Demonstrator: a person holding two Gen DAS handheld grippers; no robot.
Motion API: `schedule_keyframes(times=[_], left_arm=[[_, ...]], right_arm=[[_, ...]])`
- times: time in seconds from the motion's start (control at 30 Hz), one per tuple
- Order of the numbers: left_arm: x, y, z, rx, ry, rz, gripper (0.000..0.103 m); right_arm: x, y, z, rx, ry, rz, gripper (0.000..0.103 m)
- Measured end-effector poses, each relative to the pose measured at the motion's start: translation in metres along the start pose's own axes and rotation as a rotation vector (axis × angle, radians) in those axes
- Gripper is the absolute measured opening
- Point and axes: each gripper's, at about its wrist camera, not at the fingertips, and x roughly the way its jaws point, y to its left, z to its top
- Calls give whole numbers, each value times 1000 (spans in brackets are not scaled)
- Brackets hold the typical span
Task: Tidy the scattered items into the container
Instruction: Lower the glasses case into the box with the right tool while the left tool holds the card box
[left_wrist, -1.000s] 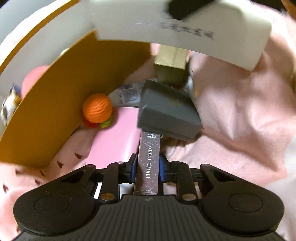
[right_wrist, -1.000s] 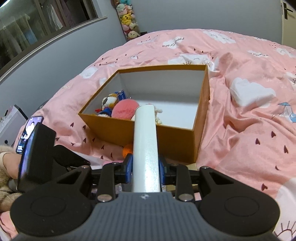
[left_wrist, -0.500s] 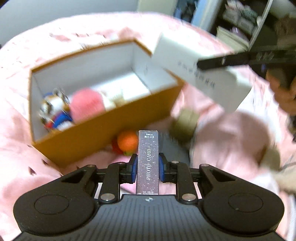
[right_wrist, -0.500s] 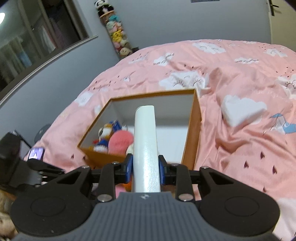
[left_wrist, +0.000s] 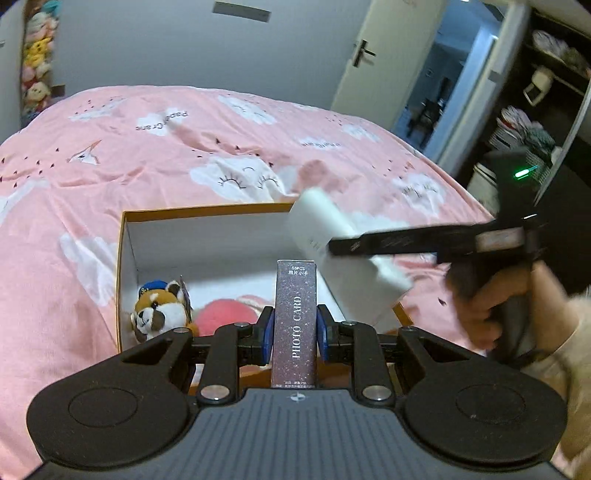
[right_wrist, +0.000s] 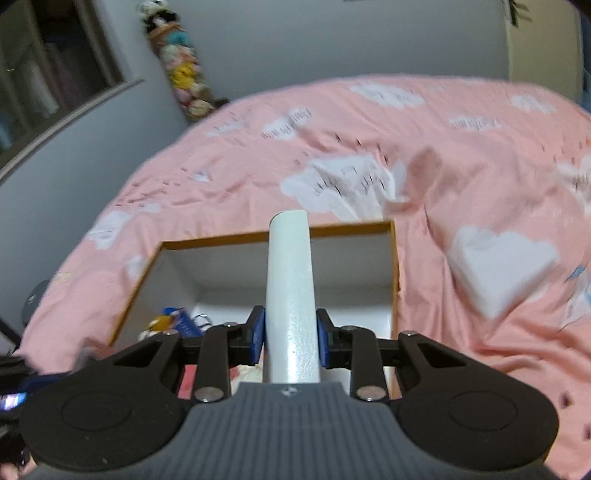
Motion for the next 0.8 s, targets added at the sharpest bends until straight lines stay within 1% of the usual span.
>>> schedule_keyframes(times=[0.17,0.3,0.47,0.63,0.8], left_arm=[[4,10,-1,-30,1,4,26],[6,15,-4,-42,1,8,26],[3,16,-5,-49,-5,-5,26],[0,17,-7,-51,-13,-5,26],[1,18,-8,-50,-12,-6,26]], right_arm=[[54,3,-9,-8,101,-116,31],[76,1,-16,23,167,-133,31],[89,3,-20,4,192,-164,32],[91,2,-16,-14,245,-163,32],[83,7,-9,-91,257,-181,32]])
